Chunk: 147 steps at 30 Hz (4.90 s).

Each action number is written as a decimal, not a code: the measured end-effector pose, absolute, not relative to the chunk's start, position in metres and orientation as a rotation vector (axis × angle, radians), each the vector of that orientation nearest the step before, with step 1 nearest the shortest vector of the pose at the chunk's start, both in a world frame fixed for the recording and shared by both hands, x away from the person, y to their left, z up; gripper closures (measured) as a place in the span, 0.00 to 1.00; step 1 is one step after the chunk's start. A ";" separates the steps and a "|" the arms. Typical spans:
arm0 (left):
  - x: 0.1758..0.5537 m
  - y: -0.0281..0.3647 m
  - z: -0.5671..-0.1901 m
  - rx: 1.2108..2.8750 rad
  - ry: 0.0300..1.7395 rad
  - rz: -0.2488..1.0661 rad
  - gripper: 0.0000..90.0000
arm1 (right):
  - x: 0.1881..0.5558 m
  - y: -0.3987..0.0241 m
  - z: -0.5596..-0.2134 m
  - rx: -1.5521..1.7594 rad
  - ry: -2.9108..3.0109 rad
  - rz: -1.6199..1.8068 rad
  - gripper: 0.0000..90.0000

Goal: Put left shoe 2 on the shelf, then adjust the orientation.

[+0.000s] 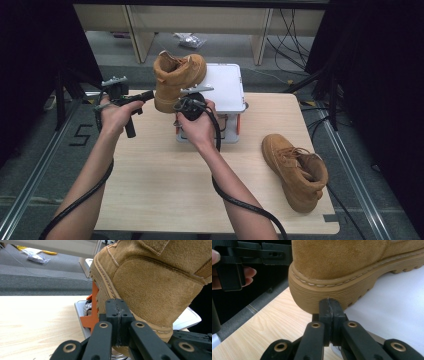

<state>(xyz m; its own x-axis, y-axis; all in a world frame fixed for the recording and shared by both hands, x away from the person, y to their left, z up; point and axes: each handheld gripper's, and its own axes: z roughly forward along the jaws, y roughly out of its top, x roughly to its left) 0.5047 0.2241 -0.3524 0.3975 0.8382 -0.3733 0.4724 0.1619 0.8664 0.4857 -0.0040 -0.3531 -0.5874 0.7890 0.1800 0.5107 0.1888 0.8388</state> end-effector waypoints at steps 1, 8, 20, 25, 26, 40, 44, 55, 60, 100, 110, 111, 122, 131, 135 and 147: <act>0.505 0.223 -0.352 1.482 1.230 0.394 0.99 | 0.486 -0.005 -0.354 1.244 2.172 1.360 1.00; 0.505 0.210 -0.351 1.498 1.222 0.363 0.99 | 0.486 -0.015 -0.352 1.263 2.136 1.316 1.00; 0.511 0.185 -0.353 1.520 1.204 0.340 0.99 | 0.496 -0.037 -0.353 1.314 2.078 1.252 1.00; 0.513 0.182 -0.353 1.525 1.202 0.339 0.99 | 0.500 -0.040 -0.354 1.317 2.070 1.245 1.00; 0.513 0.181 -0.353 1.526 1.206 0.341 0.99 | 0.500 -0.041 -0.354 1.308 2.068 1.242 1.00; 0.498 0.190 -0.357 1.517 1.146 0.426 0.87 | 0.491 -0.049 -0.346 1.326 2.051 1.226 0.89; 0.478 0.198 -0.362 1.513 1.122 0.474 0.82 | 0.485 -0.068 -0.341 1.321 2.033 1.199 0.80; 0.422 0.210 -0.408 1.521 1.100 0.578 0.70 | 0.465 -0.135 -0.341 1.393 2.014 1.120 0.64; 0.413 0.209 -0.425 1.538 1.116 0.553 0.67 | 0.459 -0.151 -0.347 1.419 2.012 1.102 0.62; 0.394 0.208 -0.439 1.552 1.129 0.530 0.61 | 0.410 -0.307 -0.355 1.711 2.035 0.730 0.54; 0.393 0.211 -0.439 1.550 1.132 0.532 0.61 | 0.392 -0.341 -0.360 1.777 2.015 0.642 0.54; 0.393 0.211 -0.439 1.549 1.134 0.531 0.61 | 0.392 -0.341 -0.360 1.777 2.015 0.642 0.54; 0.392 0.208 -0.440 1.557 1.134 0.525 0.61 | 0.376 -0.352 -0.367 1.949 2.065 0.507 0.56; 0.392 0.209 -0.441 1.558 1.135 0.522 0.61 | 0.371 -0.356 -0.384 2.022 2.167 0.381 0.65; 0.392 0.209 -0.440 1.556 1.138 0.523 0.61 | 0.373 -0.354 -0.390 2.041 2.180 0.367 0.69; 0.393 0.210 -0.443 1.565 1.139 0.514 0.61 | 0.385 -0.352 -0.391 2.092 2.248 0.266 0.83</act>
<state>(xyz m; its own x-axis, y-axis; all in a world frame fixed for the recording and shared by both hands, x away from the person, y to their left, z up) 0.3930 0.2096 -0.4427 0.4475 0.8637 -0.2318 0.3973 0.0402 0.9168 0.3848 -0.3524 -0.3915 -0.0779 0.9943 0.0734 0.9840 0.0648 0.1660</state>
